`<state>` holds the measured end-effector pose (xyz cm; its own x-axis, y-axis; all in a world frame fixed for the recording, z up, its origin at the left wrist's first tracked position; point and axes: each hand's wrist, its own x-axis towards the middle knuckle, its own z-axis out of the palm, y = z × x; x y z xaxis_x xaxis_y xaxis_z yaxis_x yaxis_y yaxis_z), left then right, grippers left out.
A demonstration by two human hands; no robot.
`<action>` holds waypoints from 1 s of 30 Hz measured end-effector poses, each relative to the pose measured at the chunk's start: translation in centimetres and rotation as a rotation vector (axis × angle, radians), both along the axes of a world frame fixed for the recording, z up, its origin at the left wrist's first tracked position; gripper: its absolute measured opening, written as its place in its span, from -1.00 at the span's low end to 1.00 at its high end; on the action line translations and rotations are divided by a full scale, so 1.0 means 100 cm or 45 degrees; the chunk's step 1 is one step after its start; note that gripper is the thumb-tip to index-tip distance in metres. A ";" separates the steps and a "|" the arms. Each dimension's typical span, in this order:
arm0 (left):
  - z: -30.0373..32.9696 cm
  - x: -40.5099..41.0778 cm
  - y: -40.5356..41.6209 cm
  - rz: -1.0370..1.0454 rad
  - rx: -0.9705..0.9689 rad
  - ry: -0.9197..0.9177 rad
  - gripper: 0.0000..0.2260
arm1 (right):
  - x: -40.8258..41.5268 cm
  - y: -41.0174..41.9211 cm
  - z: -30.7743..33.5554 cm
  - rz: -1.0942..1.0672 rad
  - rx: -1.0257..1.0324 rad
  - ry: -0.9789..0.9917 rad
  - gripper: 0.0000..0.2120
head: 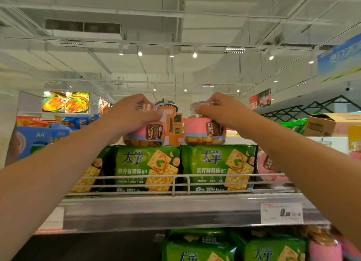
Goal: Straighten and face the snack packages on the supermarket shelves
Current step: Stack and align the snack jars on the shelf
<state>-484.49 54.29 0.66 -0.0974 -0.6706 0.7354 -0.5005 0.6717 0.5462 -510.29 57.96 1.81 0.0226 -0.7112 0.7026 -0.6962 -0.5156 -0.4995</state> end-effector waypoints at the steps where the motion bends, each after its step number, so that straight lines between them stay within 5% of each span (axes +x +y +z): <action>1: 0.001 0.000 -0.001 0.002 -0.002 0.009 -0.70 | 0.000 0.000 0.001 0.011 0.007 0.000 -0.61; 8: 0.000 -0.008 0.007 0.152 -0.291 0.026 -0.70 | 0.001 0.016 0.005 -0.056 -0.139 0.020 -0.56; 16: 0.011 -0.067 0.051 -0.503 -0.378 0.316 -0.74 | -0.050 0.100 0.005 -0.214 -0.166 -0.069 -0.52; 25: -0.013 -0.175 0.092 -0.927 -0.268 0.189 -0.65 | -0.145 0.207 -0.031 -0.535 -0.054 -0.089 -0.40; 30: -0.021 -0.238 0.110 -0.947 -0.248 0.065 -0.73 | -0.202 0.246 -0.043 -0.604 -0.007 -0.105 -0.37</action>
